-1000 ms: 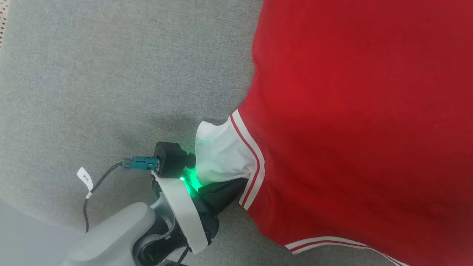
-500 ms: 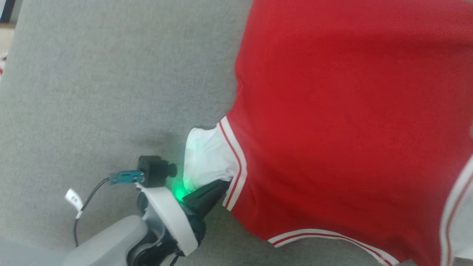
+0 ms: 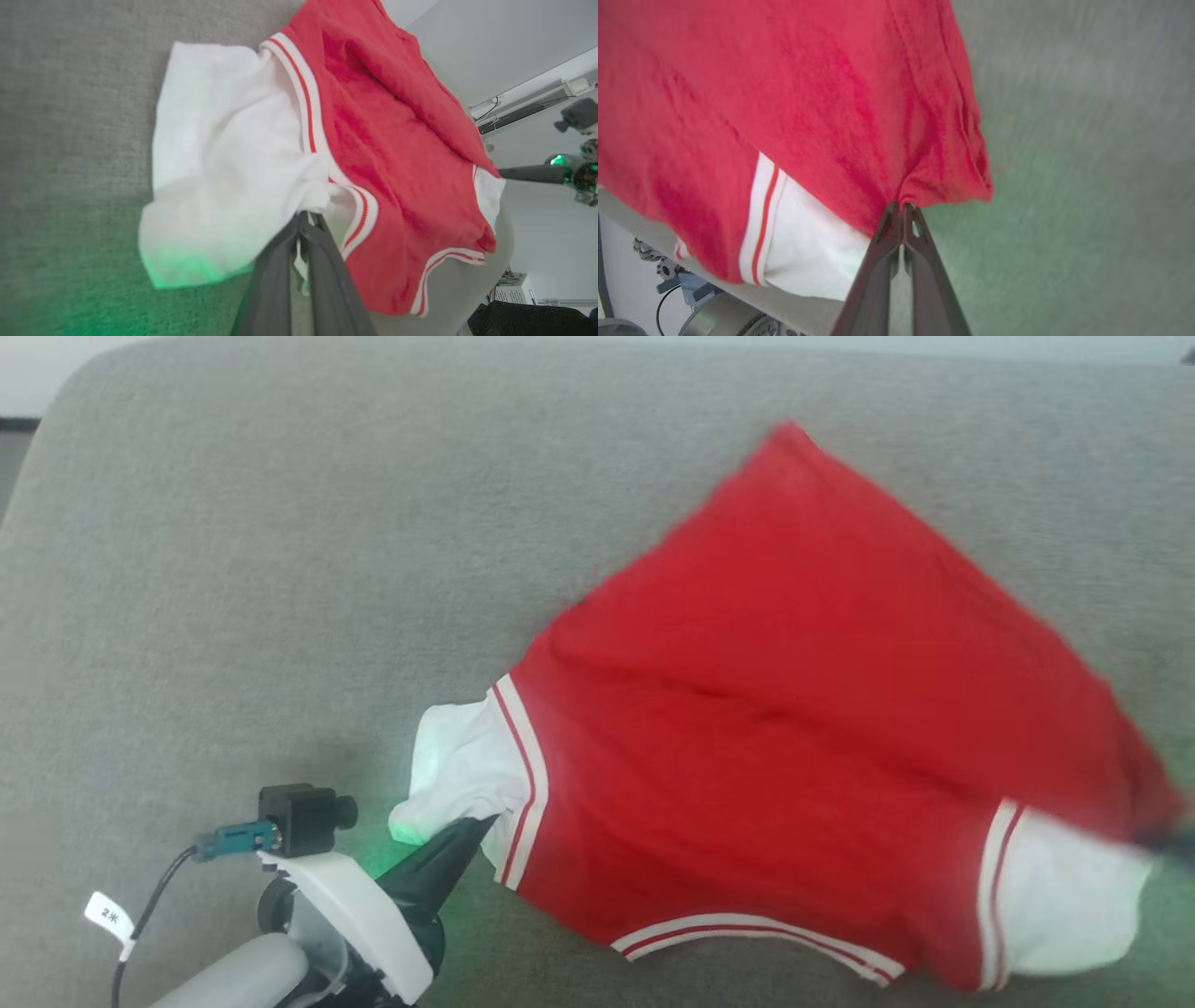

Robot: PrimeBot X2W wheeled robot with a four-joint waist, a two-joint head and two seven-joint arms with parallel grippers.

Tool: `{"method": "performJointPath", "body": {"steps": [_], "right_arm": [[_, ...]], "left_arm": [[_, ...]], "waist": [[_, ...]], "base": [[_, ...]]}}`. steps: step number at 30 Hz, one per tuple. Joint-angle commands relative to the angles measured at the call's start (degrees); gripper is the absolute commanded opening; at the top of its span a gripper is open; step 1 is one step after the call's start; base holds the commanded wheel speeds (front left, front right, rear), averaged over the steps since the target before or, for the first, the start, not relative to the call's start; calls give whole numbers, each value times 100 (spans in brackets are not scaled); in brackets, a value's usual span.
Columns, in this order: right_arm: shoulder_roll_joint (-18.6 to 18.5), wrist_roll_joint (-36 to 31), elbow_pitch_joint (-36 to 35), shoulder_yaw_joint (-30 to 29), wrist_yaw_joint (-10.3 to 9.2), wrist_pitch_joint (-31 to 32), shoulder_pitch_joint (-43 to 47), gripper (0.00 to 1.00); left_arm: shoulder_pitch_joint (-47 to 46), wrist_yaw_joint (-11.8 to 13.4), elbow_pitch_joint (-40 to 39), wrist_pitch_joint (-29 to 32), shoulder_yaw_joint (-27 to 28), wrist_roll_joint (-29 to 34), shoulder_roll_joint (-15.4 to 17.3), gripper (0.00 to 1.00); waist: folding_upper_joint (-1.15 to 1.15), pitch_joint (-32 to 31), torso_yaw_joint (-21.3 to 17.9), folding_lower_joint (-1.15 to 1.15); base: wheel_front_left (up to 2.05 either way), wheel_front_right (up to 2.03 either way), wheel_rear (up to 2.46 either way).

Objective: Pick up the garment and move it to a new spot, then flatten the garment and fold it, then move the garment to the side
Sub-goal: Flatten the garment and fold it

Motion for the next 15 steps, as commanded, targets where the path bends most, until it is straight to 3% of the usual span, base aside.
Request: {"method": "performJointPath", "body": {"steps": [1, 7, 11, 12, 13, 14, 15], "right_arm": [[80, -46, -166, -72, -7, -8, 281, 0], [633, -247, -1141, -258, -7, 331, 1821, 0], [1038, -439, -1458, -321, -7, 431, 2085, 0], [1123, -510, -1506, -363, -6, 373, 2066, 4], [1188, -572, -1544, -386, -7, 350, 2041, 41], [1195, -670, -1642, -410, -6, 309, 2014, 100], [1189, -736, -1720, -472, -7, 266, 1974, 100]], "left_arm": [[77, 12, -1, -31, 48, 3, 46, 0], [233, 20, -15, -117, 172, -40, 95, 0], [277, 21, -11, -110, 167, -47, 93, 0], [280, 23, -4, -86, 151, -38, 97, 0], [281, 21, 0, -78, 144, -34, 96, 0], [284, 24, 6, -72, 140, -33, 99, 0], [291, 24, 9, -68, 140, -34, 107, 0]], "waist": [[0, -89, -105, 0], [0, -190, -282, 0], [0, -238, -345, 0], [0, -246, -353, 0], [0, -257, -357, 0], [0, -270, -360, 0], [0, -282, -362, 0]], "base": [[0, 0, 0], [0, 0, 0], [0, 0, 0], [0, 0, 0], [0, 0, 0], [0, 0, 0], [0, 0, 0]]}}
